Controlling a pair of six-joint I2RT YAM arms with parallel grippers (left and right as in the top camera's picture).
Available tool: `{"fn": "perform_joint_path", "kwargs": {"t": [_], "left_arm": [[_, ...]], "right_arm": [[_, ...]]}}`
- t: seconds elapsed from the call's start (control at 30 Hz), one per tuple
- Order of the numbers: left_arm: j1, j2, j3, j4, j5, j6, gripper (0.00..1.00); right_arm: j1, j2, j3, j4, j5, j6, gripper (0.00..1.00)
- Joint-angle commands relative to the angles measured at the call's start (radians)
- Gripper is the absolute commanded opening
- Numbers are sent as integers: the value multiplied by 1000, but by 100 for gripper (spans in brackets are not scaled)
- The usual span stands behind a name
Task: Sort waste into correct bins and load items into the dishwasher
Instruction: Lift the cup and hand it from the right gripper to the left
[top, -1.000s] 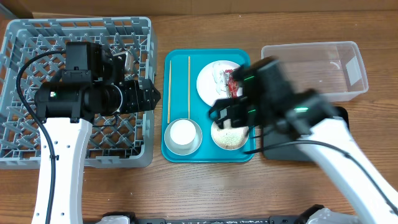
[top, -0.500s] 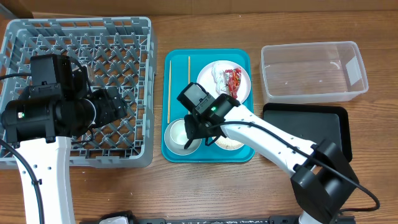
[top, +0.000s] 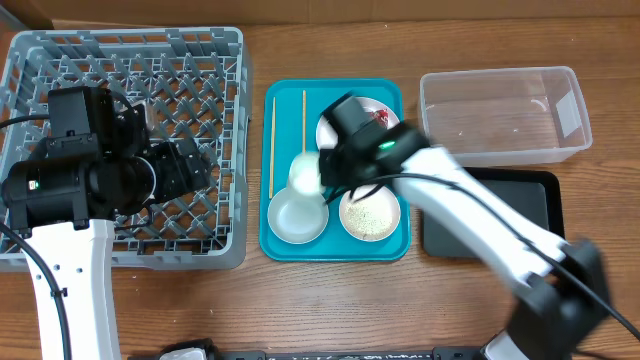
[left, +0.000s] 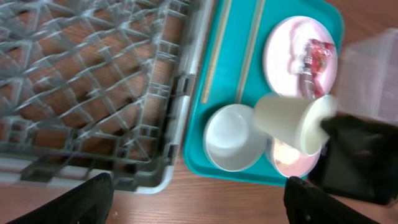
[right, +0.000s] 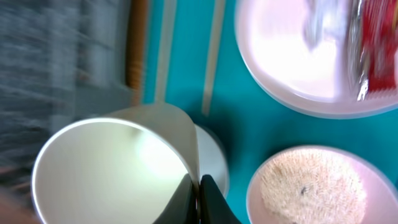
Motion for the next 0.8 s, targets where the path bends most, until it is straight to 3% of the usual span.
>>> {"fn": "perform_joint_path", "kwargs": {"t": [0.0,0.13,0.17,0.27,0.3,0.4,0.5,0.6,0.77], "left_arm": [[8,-11,23,60,286,96,90],[11,-7,23,216,701,127,88],[10,3,23,315,909,116,83],[8,33,23,486,1207,34,66],[6,43,23,522,1265,14,66],[-18,63,23,538,1285,-16,73],[-61,63,23,538,1285,-20,72],[-77,63,23,538,1284,-19,88],[-106,64,23,538,1284,-19,88]], "right_arm": [[-129,-200,71,26,-247,-171,4],[-276,-311,72,31,-504,-291,4],[-328,-337,72,43,-663,-352,4],[-358,-345,72,70,-832,-381,4],[-357,-343,72,73,-837,-381,4],[-334,-341,72,148,-890,-381,4],[-307,-340,72,261,-919,-352,4],[-277,-339,72,300,-919,-345,4],[-234,-338,72,362,-917,-331,4]]}}
